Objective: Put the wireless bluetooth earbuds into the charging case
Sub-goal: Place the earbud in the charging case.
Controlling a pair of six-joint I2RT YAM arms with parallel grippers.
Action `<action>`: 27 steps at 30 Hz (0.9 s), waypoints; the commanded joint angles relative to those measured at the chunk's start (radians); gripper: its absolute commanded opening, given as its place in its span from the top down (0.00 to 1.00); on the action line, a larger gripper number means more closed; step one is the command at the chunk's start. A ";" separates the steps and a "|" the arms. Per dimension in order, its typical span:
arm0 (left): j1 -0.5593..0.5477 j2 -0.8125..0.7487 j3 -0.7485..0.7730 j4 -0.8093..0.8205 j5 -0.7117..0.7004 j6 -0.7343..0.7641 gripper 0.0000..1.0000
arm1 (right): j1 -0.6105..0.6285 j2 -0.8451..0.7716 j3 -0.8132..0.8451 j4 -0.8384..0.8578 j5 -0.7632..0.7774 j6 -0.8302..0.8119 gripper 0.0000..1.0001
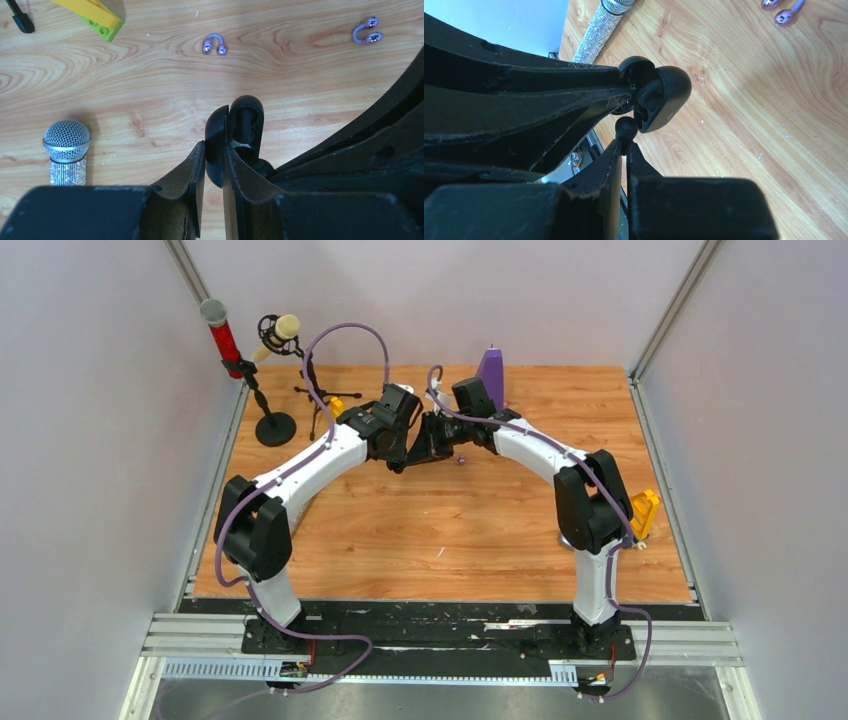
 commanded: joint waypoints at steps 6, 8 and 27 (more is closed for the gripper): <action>-0.017 -0.043 0.001 0.037 -0.029 -0.027 0.75 | 0.018 -0.005 0.035 0.040 -0.003 0.029 1.00; -0.018 -0.047 -0.001 0.038 -0.029 -0.026 0.75 | 0.017 -0.004 0.034 0.035 0.009 0.025 1.00; -0.024 -0.093 -0.022 0.056 -0.020 -0.021 0.75 | 0.021 0.037 0.041 0.028 0.025 0.023 1.00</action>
